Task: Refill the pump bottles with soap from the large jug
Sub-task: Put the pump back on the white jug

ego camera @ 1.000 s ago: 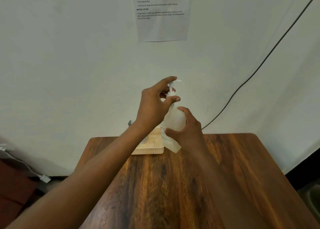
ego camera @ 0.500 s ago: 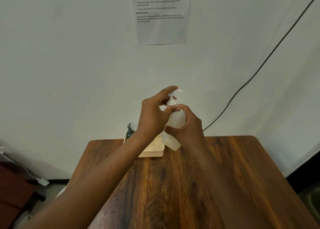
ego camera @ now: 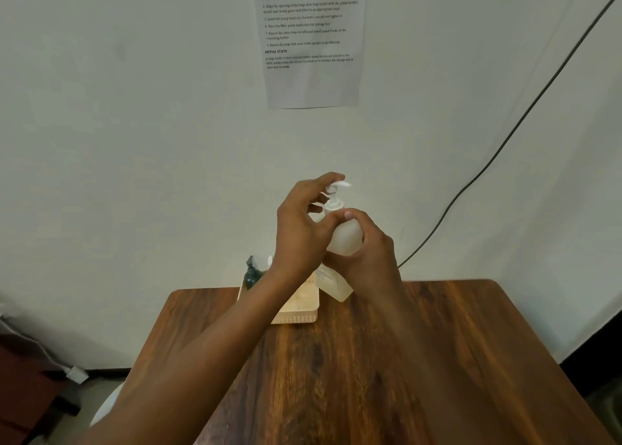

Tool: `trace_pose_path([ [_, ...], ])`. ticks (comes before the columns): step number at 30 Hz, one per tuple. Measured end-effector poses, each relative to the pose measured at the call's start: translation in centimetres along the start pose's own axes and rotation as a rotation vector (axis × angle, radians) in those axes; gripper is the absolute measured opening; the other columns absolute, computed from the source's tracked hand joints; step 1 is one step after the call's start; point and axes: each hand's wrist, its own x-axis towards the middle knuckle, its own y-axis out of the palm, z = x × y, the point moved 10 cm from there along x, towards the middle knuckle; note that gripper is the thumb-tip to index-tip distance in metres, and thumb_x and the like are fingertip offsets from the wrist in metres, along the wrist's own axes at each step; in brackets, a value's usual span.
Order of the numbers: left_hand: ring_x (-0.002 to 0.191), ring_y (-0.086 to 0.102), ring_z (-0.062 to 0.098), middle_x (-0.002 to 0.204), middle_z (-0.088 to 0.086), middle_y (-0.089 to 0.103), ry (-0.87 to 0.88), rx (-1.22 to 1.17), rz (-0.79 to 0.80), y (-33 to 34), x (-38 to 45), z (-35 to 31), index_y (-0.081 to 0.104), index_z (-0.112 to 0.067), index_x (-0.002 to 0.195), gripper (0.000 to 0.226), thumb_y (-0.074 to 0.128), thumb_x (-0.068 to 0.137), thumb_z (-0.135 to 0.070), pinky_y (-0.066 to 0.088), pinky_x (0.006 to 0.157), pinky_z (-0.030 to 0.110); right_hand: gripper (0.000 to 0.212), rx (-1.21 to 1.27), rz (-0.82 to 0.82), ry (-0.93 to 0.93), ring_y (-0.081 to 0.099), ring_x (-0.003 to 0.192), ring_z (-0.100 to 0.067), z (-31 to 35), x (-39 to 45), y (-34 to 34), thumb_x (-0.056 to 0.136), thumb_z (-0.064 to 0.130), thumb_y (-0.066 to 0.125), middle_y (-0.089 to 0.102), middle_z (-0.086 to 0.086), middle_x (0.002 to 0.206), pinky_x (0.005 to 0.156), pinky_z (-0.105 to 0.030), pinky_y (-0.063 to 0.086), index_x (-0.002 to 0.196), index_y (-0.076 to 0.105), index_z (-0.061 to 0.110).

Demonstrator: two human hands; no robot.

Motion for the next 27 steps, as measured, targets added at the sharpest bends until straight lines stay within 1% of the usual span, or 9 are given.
trace_pose_path([
  [3, 0.101, 0.069, 0.019, 0.113, 0.001, 0.074, -0.044, -0.038, 0.022, 0.0, 0.4, -0.2, 0.073, -0.021, 0.126, 0.043, 0.079, 0.086, -0.004, 0.06, 0.093, 0.039, 0.074, 0.016, 0.013, -0.005, 0.059, 0.099, -0.005, 0.2, 0.0, -0.2, 0.068, 0.05, 0.087, 0.061, 0.019, 0.122, 0.078, -0.009, 0.043, 0.131, 0.05, 0.037],
  [9, 0.113, 0.07, 0.026, 0.112, 0.006, 0.077, -0.084, -0.143, 0.361, 1.0, 2.1, -0.9, 0.063, -0.019, 0.139, 0.052, 0.064, 0.094, 0.007, 0.055, 0.103, 0.051, 0.076, 0.035, 0.058, 0.026, 0.057, 0.093, 0.001, 0.3, 0.6, -1.1, 0.067, 0.055, 0.083, 0.057, 0.022, 0.116, 0.069, -0.013, 0.045, 0.132, 0.047, 0.043],
  [12, 0.118, 0.068, 0.022, 0.12, 0.001, 0.075, -0.061, -0.134, 0.345, 1.3, 2.1, -1.4, 0.059, -0.024, 0.143, 0.053, 0.067, 0.096, -0.002, 0.056, 0.103, 0.047, 0.071, 0.046, 0.041, 0.022, 0.058, 0.092, 0.004, 1.0, 0.9, -1.6, 0.067, 0.056, 0.082, 0.055, 0.03, 0.109, 0.066, -0.007, 0.042, 0.128, 0.045, 0.047],
  [14, 0.114, 0.066, 0.017, 0.124, -0.004, 0.072, -0.03, -0.076, 0.246, 1.0, 2.2, -1.6, 0.061, -0.029, 0.142, 0.055, 0.076, 0.091, -0.012, 0.058, 0.1, 0.042, 0.07, 0.05, 0.042, 0.011, 0.057, 0.093, 0.005, 1.3, 0.9, -1.7, 0.067, 0.058, 0.08, 0.054, 0.032, 0.109, 0.067, -0.007, 0.042, 0.127, 0.046, 0.047],
  [16, 0.101, 0.066, 0.015, 0.113, -0.008, 0.072, -0.023, -0.045, 0.16, 0.5, 2.3, -1.5, 0.065, -0.031, 0.138, 0.057, 0.082, 0.086, -0.015, 0.058, 0.096, 0.04, 0.073, 0.039, 0.05, 0.0, 0.057, 0.094, 0.004, 1.5, 0.8, -1.7, 0.067, 0.057, 0.081, 0.055, 0.028, 0.114, 0.07, -0.01, 0.044, 0.13, 0.047, 0.044],
  [18, 0.097, 0.067, 0.017, 0.102, -0.004, 0.073, -0.033, -0.066, 0.211, 0.5, 2.7, -1.3, 0.066, -0.03, 0.137, 0.059, 0.082, 0.085, -0.008, 0.059, 0.096, 0.041, 0.073, 0.038, 0.08, 0.005, 0.058, 0.095, 0.002, 1.5, 0.8, -1.9, 0.068, 0.052, 0.084, 0.056, 0.026, 0.116, 0.071, -0.012, 0.045, 0.13, 0.048, 0.043],
  [20, 0.106, 0.071, 0.027, 0.105, 0.006, 0.077, -0.041, -0.161, 0.354, 0.8, 3.0, -1.4, 0.062, -0.025, 0.142, 0.063, 0.075, 0.086, 0.004, 0.058, 0.099, 0.039, 0.071, 0.07, 0.153, 0.024, 0.061, 0.1, -0.005, 1.4, 0.9, -2.1, 0.067, 0.047, 0.086, 0.061, 0.021, 0.116, 0.075, -0.021, 0.054, 0.128, 0.05, 0.043],
  [23, 0.117, 0.07, 0.028, 0.115, 0.014, 0.077, -0.052, -0.311, 0.552, 1.3, 3.0, -2.1, 0.046, -0.02, 0.154, 0.07, 0.066, 0.093, 0.009, 0.054, 0.1, 0.029, 0.073, 0.104, 0.257, 0.044, 0.064, 0.104, -0.012, 1.7, 1.1, -2.4, 0.064, 0.043, 0.087, 0.065, 0.014, 0.115, 0.084, -0.041, 0.059, 0.129, 0.053, 0.04],
  [27, 0.123, 0.068, 0.026, 0.123, 0.011, 0.075, -0.045, -0.362, 0.577, 1.6, 3.1, -2.6, 0.035, -0.025, 0.159, 0.072, 0.064, 0.098, 0.001, 0.05, 0.106, 0.026, 0.074, 0.088, 0.225, 0.052, 0.064, 0.104, -0.012, 2.2, 1.5, -3.0, 0.065, 0.042, 0.087, 0.064, 0.013, 0.117, 0.087, -0.045, 0.059, 0.129, 0.051, 0.04],
])
